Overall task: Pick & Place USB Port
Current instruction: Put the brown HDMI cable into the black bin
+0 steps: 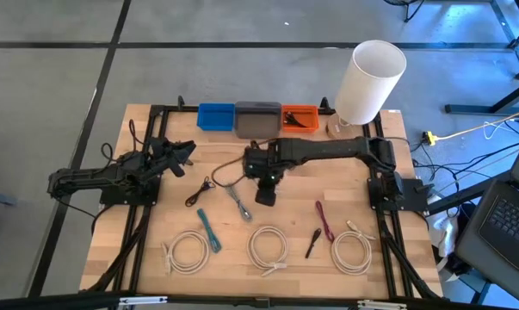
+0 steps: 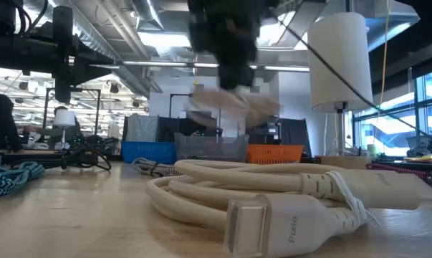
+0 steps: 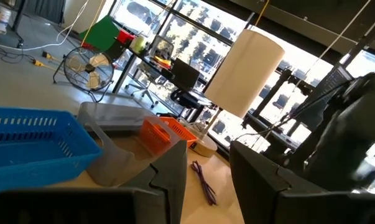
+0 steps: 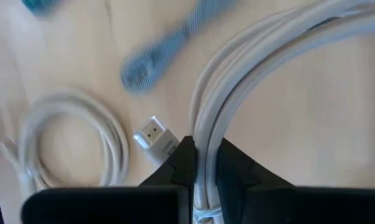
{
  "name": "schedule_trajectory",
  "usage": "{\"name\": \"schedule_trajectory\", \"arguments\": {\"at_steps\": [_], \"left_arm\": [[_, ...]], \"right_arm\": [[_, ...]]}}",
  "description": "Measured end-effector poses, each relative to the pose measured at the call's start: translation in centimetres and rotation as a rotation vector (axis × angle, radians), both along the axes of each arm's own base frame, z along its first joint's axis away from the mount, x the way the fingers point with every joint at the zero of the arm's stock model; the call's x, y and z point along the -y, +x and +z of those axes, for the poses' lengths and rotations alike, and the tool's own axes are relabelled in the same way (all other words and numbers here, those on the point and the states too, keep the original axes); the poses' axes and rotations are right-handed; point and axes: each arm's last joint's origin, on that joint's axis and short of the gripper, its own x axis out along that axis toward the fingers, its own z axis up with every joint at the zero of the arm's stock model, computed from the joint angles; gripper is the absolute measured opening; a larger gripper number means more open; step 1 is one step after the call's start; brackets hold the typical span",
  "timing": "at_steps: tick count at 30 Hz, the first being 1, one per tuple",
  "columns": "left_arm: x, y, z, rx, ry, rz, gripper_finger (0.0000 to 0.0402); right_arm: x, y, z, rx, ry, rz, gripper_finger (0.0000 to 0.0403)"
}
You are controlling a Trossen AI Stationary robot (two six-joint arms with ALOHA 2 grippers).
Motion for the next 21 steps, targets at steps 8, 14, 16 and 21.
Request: {"name": "schedule_trajectory", "arguments": {"at_steps": [8, 14, 16, 21], "left_arm": [[-0.1, 0.0, -0.1, -0.006, -0.003, 0.022, 0.0114], [-0.1, 0.0, -0.1, -0.006, -0.003, 0.023, 0.0114], [-0.1, 0.0, -0.1, -0.006, -0.003, 0.024, 0.0114], [-0.1, -0.1, -0.1, -0.006, -0.005, 0.044, 0.0114]], "right_arm": [[3.7, 1.1, 6.7, 0.237, -0.176, -0.038, 0.0036], [8.9, 0.9, 8.6, 0.324, -0.257, -0.166, 0.0036], [10.8, 0.8, 8.8, 0.354, -0.281, -0.189, 0.0036], [14.9, 0.1, 9.2, 0.403, -0.346, -0.228, 0.0036]]}}
